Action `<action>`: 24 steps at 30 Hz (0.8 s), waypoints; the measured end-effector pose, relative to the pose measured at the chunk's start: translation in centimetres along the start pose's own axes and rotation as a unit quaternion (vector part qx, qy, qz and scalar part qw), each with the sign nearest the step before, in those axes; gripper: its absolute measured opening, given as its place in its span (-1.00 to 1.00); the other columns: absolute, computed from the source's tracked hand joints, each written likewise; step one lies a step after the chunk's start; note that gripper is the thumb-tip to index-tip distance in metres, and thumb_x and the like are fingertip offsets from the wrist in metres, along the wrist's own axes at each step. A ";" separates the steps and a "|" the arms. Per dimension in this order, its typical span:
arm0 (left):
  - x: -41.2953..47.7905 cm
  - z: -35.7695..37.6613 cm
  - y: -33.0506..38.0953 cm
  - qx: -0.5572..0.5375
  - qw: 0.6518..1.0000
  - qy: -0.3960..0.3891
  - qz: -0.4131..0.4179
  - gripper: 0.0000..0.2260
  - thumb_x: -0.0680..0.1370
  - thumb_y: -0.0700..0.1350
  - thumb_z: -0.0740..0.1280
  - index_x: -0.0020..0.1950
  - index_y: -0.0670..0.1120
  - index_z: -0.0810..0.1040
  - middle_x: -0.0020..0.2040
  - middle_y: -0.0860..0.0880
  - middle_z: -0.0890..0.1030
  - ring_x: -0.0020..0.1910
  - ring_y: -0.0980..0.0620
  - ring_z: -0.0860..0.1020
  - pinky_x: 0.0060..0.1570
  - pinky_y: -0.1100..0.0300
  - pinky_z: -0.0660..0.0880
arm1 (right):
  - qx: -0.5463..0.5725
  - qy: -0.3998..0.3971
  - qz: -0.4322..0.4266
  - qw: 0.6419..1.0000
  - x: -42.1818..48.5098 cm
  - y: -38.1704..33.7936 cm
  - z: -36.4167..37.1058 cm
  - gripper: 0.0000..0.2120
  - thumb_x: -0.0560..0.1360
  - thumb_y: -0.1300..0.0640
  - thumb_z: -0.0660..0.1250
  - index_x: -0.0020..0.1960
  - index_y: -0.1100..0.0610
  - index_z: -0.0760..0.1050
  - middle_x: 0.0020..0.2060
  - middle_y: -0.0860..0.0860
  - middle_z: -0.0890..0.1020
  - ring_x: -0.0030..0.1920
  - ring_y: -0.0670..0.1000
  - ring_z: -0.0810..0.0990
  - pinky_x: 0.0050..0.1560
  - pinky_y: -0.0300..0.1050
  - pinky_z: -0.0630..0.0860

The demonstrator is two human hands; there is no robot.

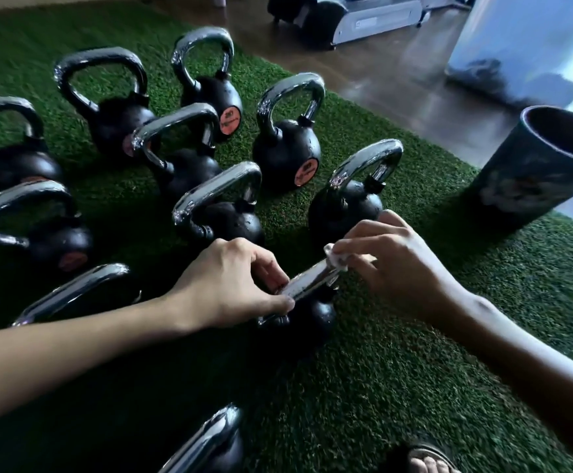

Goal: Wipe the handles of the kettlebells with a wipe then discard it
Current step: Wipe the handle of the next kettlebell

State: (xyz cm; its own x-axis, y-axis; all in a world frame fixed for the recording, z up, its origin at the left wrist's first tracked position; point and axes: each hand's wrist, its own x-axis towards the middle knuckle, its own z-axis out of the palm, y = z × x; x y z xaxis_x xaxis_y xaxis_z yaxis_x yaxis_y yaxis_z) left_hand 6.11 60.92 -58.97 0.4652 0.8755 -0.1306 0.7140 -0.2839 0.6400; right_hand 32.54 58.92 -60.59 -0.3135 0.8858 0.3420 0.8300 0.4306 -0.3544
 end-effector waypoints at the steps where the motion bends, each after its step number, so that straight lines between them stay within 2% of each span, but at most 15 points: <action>1: -0.1 0.0 0.0 0.004 1.000 0.004 -0.001 -0.77 0.29 0.25 0.56 -0.14 0.21 0.71 -0.21 0.30 0.69 -0.16 0.37 0.63 -0.01 0.20 0.60 | -0.007 0.001 -0.011 1.000 0.1 -0.5 0.4 -0.85 0.55 0.00 0.39 0.07 -0.09 0.72 -0.06 -0.20 0.67 -0.11 0.00 0.46 -0.07 0.02 0.50; 4: -0.4 0.1 0.1 0.019 1.000 0.015 -0.007 -0.74 0.27 0.28 0.52 -0.13 0.22 0.71 -0.22 0.32 0.68 -0.17 0.37 0.63 -0.05 0.21 0.60 | -0.022 -0.010 -0.077 0.997 -0.2 -3.1 1.8 -0.84 0.54 0.10 0.43 0.06 -0.10 0.70 -0.05 -0.20 0.65 -0.10 -0.07 0.35 -0.06 -0.10 0.41; 6: -0.5 0.1 0.3 0.029 0.999 0.020 -0.013 -0.71 0.25 0.32 0.48 -0.13 0.23 0.70 -0.21 0.32 0.68 -0.18 0.37 0.63 -0.07 0.21 0.60 | -0.041 -0.012 -0.089 0.995 -0.3 -3.2 1.9 -0.82 0.53 0.11 0.43 0.07 -0.13 0.68 -0.04 -0.22 0.64 -0.09 -0.08 0.34 -0.04 -0.10 0.39; 11: -0.3 0.1 0.9 0.088 0.996 0.029 -0.012 -0.70 0.25 0.35 0.46 -0.10 0.28 0.66 -0.21 0.34 0.67 -0.20 0.36 0.62 -0.09 0.22 0.61 | -0.017 0.037 0.009 0.999 -0.9 2.1 0.7 -0.83 0.54 0.04 0.40 0.08 -0.10 0.70 -0.03 -0.24 0.67 -0.10 0.03 0.48 -0.03 0.01 0.49; 13: -0.2 0.1 1.5 0.110 0.993 0.036 -0.008 -0.69 0.26 0.36 0.46 -0.08 0.29 0.67 -0.21 0.35 0.66 -0.20 0.37 0.61 -0.08 0.26 0.60 | -0.015 0.047 0.007 0.999 -0.8 2.5 0.9 -0.84 0.53 0.07 0.44 0.08 -0.09 0.71 -0.04 -0.23 0.68 -0.11 0.05 0.50 -0.05 -0.03 0.49; 16: 0.1 0.5 2.4 0.141 0.989 0.036 0.000 -0.57 0.28 0.41 0.48 0.11 0.36 0.64 -0.13 0.33 0.68 -0.16 0.37 0.61 -0.03 0.27 0.59 | 0.011 0.052 -0.047 0.997 -0.8 0.8 1.8 -0.85 0.55 0.07 0.45 0.09 -0.07 0.71 -0.01 -0.22 0.68 -0.14 0.00 0.44 -0.09 -0.09 0.46; 18: 0.3 0.9 2.8 0.164 0.986 0.043 0.000 -0.52 0.30 0.42 0.47 0.18 0.38 0.60 -0.05 0.28 0.70 -0.07 0.29 0.63 -0.02 0.22 0.60 | 0.024 0.053 -0.068 0.996 -1.1 0.4 2.3 -0.84 0.57 0.05 0.42 0.12 -0.08 0.70 0.01 -0.22 0.67 -0.13 -0.02 0.41 -0.07 -0.08 0.44; 21: 0.3 1.3 2.9 0.195 0.979 0.058 0.011 -0.54 0.33 0.42 0.42 0.22 0.40 0.57 0.05 0.27 0.69 0.02 0.22 0.64 0.03 0.17 0.60 | 0.075 0.096 -0.018 0.992 -1.4 2.2 2.6 -0.86 0.56 0.01 0.40 0.06 -0.06 0.72 -0.01 -0.23 0.69 -0.13 -0.01 0.47 -0.07 -0.02 0.48; 24: -0.2 1.5 2.6 0.228 0.970 0.078 0.028 -0.55 0.38 0.39 0.38 0.25 0.36 0.56 0.09 0.26 0.68 0.07 0.17 0.64 0.05 0.11 0.61 | 0.107 0.117 0.033 0.987 -1.6 4.2 2.7 -0.87 0.50 0.12 0.49 0.03 -0.03 0.72 -0.04 -0.24 0.69 -0.13 -0.07 0.52 -0.08 0.04 0.51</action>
State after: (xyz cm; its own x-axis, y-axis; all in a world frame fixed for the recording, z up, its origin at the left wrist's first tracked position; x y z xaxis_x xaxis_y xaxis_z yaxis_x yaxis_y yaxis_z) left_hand 8.65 59.41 -58.42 0.4511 0.8918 0.0337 0.8633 -0.4456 0.2370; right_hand 35.30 59.82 -65.01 -0.1264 0.8603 0.4938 0.7206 0.4218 -0.5503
